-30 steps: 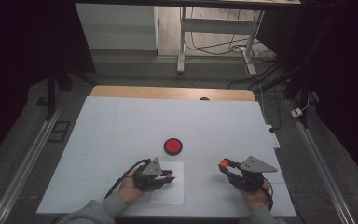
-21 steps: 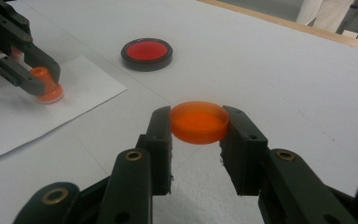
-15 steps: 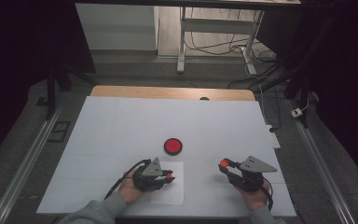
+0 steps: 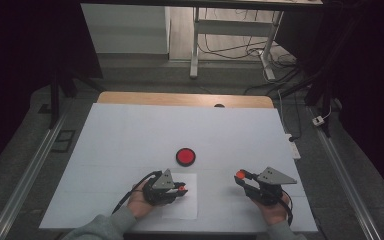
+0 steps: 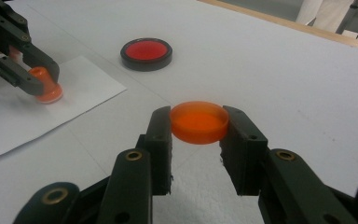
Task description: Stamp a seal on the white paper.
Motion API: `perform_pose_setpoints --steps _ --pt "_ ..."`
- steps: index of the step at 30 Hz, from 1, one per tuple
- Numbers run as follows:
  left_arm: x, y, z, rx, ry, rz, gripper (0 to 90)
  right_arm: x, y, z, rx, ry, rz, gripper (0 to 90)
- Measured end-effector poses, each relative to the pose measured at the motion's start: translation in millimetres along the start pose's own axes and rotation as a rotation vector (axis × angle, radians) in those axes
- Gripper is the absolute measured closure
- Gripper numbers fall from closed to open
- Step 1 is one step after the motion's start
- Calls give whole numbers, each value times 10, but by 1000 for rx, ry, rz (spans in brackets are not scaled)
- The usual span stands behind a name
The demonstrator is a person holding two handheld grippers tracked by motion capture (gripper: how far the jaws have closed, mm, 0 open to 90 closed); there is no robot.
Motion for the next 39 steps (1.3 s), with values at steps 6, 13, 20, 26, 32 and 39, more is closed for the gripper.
perform_pose_setpoints --steps 6,13,20,26,32,39 --pt "-4 9 -4 10 -1 -2 726 -1 1 -1 0 1 -2 640" --pt "-128 168 -157 14 -80 -98 724 -8 -3 -14 2 -5 0 640" --pt "-235 216 -259 36 -129 -145 724 -11 -1 -13 2 -4 -3 640" --pt "-280 251 -315 45 -145 -169 723 -11 -2 -10 1 -3 -3 640" --pt "-354 264 -372 49 -164 -195 723 -13 -1 -13 3 -5 -3 640" --pt "-459 308 -471 46 -195 -213 722 -14 -3 -6 0 -6 -4 640"
Point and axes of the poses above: each handheld gripper's, and its own axes: z roughly forward along the jaws, x roughly out of its underside, y roughly to its left, the point moved 8 cm from there along z, roughly forward along the jaws, and after that the axes turned 15 degrees about -x, right-handed, at the moved point
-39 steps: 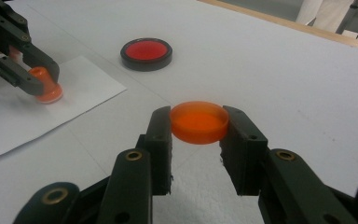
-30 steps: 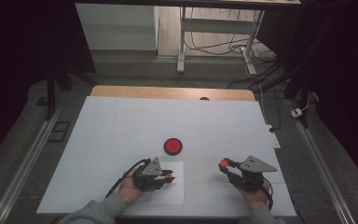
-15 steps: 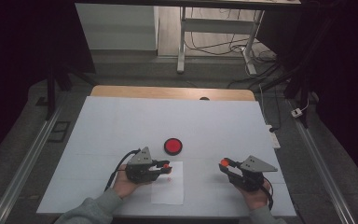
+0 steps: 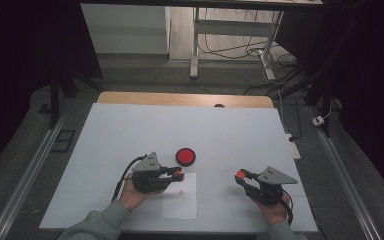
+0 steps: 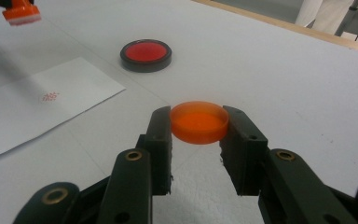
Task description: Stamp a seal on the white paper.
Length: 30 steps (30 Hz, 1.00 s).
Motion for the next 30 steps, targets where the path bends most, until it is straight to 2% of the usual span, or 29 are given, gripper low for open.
perform_pose_setpoints --steps 13,17,21,30 --pt "-161 61 -111 -26 -22 -35 722 -2 3 17 1 7 -2 640" --pt "-191 83 -121 -50 -25 -34 722 4 -2 26 -2 10 0 640" --pt "-219 127 -129 -67 -31 -58 722 8 1 41 -8 16 -5 640" --pt "-221 132 -132 -66 -33 -36 722 2 10 48 -9 17 -9 640"
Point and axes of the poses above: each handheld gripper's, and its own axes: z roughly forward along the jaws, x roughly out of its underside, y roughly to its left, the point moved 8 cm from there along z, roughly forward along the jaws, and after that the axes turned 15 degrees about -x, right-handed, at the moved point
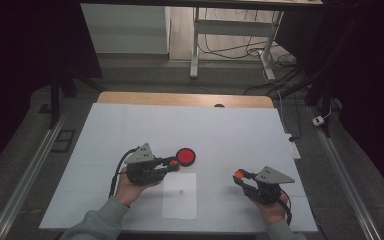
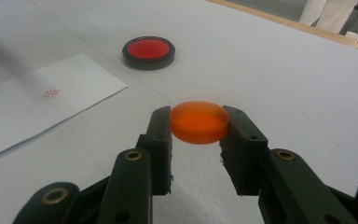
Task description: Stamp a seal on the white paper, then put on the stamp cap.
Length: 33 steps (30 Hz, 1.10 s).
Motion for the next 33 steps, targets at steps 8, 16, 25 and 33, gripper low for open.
perform_pose_setpoints --steps 8,16,25,33 --pt "-3 -31 7 2 5 19 721 -5 4 -14 2 -3 -4 640" --pt "0 -30 7 7 8 22 721 4 -4 -20 5 0 1 640" --pt "2 -42 8 9 10 21 721 -8 15 1 -1 -6 -4 640" --pt "0 -52 4 13 8 20 721 -41 82 68 -21 -6 -13 640"
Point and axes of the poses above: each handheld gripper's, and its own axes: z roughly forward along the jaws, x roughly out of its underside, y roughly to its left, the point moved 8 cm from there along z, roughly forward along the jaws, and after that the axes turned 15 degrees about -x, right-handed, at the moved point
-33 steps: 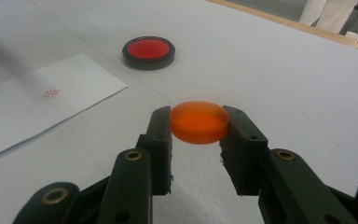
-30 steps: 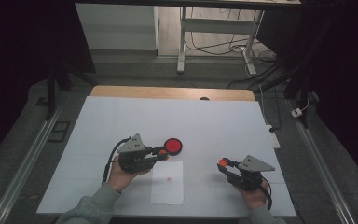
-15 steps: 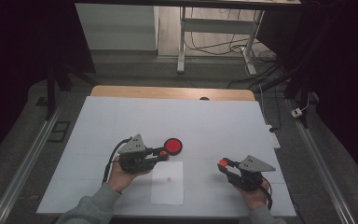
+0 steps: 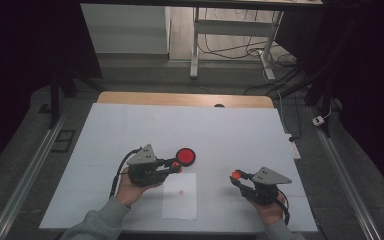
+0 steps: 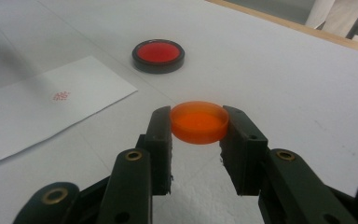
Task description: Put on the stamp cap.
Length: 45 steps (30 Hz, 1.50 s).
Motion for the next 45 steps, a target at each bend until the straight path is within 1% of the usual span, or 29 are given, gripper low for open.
perform_pose_setpoints --steps 5,10,12,18,19,22,24,27,28,29,32,34,36,37,43,44,45 --pt "5 -6 8 3 2 0 721 -13 35 41 -11 6 -1 640" --pt "15 -14 19 4 6 -1 721 -31 71 93 -25 -1 0 640" --pt "16 -21 22 6 6 -1 721 -33 87 113 -26 9 -3 640" --pt "17 -34 31 9 7 2 721 -66 158 203 -53 7 -10 640" --pt "16 -37 35 8 6 2 721 -75 174 223 -60 0 -8 640" --pt "8 -54 55 15 6 -5 721 -89 207 268 -71 7 -19 640" --pt "12 -72 67 15 10 2 721 -96 225 293 -78 4 -17 640" --pt "17 -71 77 16 15 1 721 -112 247 327 -86 7 -15 640" --pt "18 -67 76 17 15 -1 721 -122 257 345 -93 -1 -15 640" --pt "18 -63 75 17 15 -2 721 -125 268 359 -94 3 -12 640" --pt "20 -54 72 15 16 0 721 -138 301 418 -103 9 -25 640" --pt "21 -53 74 15 17 -1 721 -147 328 463 -117 10 -27 640" --pt "24 -55 76 15 19 -1 721 -164 353 509 -127 2 -23 640" --pt "25 -56 76 15 19 1 721 -167 361 524 -130 10 -24 640" --pt "29 -59 83 21 23 -4 721 -203 409 641 -146 1 -18 640" --pt "29 -60 84 22 23 -5 721 -205 415 653 -146 11 -19 640" --pt "29 -61 85 22 24 -4 721 -216 427 677 -153 6 -20 640"
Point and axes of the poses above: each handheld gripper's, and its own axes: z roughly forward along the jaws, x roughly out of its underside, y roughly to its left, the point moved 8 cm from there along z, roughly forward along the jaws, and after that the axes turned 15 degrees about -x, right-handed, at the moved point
